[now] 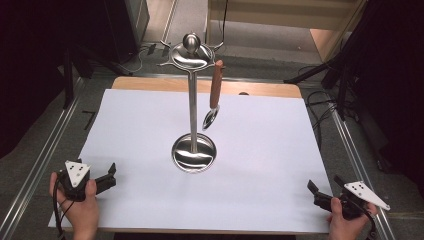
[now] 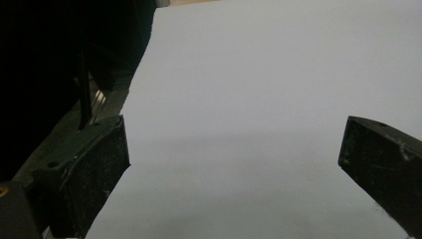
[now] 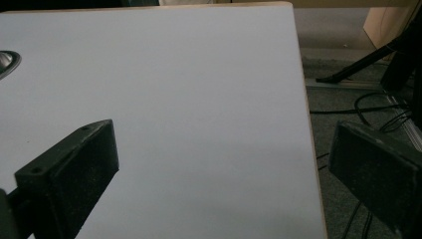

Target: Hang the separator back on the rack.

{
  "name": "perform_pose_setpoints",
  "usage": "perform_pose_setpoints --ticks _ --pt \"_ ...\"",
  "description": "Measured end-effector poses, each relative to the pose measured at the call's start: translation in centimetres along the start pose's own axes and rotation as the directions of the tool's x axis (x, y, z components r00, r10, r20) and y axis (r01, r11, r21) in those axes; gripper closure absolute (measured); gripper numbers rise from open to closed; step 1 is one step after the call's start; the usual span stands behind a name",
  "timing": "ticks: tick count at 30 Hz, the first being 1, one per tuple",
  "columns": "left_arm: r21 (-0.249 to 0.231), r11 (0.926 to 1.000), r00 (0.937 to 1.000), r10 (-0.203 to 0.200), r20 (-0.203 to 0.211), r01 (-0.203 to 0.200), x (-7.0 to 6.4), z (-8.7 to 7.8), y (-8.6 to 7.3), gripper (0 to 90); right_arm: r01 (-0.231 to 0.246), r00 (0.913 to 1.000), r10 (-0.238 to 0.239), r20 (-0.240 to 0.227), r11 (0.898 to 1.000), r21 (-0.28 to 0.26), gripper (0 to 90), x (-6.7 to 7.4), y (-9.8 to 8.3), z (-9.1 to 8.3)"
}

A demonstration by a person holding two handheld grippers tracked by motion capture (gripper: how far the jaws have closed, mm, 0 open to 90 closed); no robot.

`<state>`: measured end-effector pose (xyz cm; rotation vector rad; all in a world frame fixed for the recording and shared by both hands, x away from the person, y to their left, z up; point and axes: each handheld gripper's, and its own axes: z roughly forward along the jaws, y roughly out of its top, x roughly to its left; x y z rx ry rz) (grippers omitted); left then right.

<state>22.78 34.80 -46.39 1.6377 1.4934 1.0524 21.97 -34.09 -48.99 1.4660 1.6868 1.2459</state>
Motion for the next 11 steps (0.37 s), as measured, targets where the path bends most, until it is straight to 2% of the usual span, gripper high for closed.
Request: perform_pose_setpoints --ticks 11 --pt "0.003 1.0000 1.0000 -0.006 -0.003 0.006 0.05 -0.01 0.01 0.3 0.014 0.9999 -0.014 0.007 1.000 0.002 0.3 0.20 -0.04 -0.02"
